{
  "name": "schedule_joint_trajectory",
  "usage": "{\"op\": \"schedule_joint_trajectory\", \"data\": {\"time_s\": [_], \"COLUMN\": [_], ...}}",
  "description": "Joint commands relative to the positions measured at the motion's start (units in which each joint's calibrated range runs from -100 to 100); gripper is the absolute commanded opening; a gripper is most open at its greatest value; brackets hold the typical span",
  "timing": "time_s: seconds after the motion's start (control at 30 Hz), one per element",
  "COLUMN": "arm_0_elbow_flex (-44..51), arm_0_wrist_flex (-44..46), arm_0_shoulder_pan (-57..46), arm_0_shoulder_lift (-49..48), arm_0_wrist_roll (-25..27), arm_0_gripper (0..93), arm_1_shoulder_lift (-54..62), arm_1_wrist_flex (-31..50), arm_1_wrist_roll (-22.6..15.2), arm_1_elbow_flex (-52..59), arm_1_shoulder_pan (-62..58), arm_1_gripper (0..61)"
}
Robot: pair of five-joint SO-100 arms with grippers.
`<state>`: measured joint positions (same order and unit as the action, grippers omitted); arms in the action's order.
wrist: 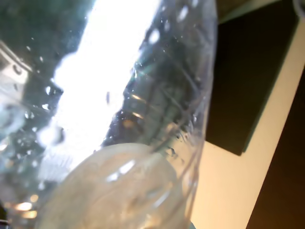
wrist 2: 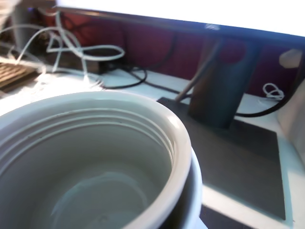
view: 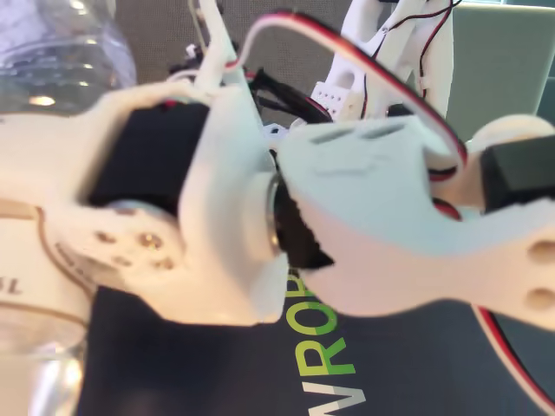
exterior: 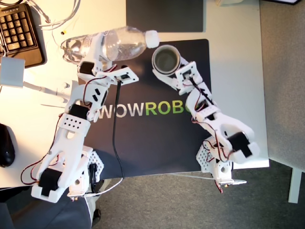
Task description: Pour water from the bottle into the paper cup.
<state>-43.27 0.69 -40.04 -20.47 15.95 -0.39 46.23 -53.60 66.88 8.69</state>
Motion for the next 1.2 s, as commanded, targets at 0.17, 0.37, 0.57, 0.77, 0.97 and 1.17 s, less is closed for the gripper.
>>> {"op": "schedule_joint_trajectory", "data": {"time_s": [0.17, 0.37, 0.57, 0.77, 0.97, 1.17], "arm_0_elbow_flex": [18.33, 24.60, 30.96, 35.59, 37.05, 38.32], "arm_0_wrist_flex": [-13.77, -20.61, -27.54, -33.40, -36.90, -39.27], "arm_0_shoulder_pan": [-1.06, -3.81, -4.07, -3.68, -2.11, -1.32], "arm_0_shoulder_lift": [-6.64, -4.29, -1.86, -0.29, 0.49, 0.57], "arm_0_wrist_roll": [-10.50, -16.07, -19.68, -22.56, -23.93, -24.81], "arm_0_gripper": [0.0, 0.0, 0.0, 0.0, 0.0, 0.0], "arm_1_shoulder_lift": [15.38, 10.40, 6.70, 2.07, 2.50, 2.93], "arm_1_wrist_flex": [1.40, 3.28, 3.77, 4.75, 4.18, 5.57], "arm_1_wrist_roll": [-0.39, -0.05, 0.00, -0.20, -0.10, 0.00], "arm_1_elbow_flex": [11.04, 9.32, 5.68, -2.22, -3.04, -1.32], "arm_1_shoulder_pan": [5.83, 5.59, 3.80, 0.57, -0.62, -0.62], "arm_1_gripper": [0.2, 0.6, 0.4, 0.3, 0.3, 0.2]}}
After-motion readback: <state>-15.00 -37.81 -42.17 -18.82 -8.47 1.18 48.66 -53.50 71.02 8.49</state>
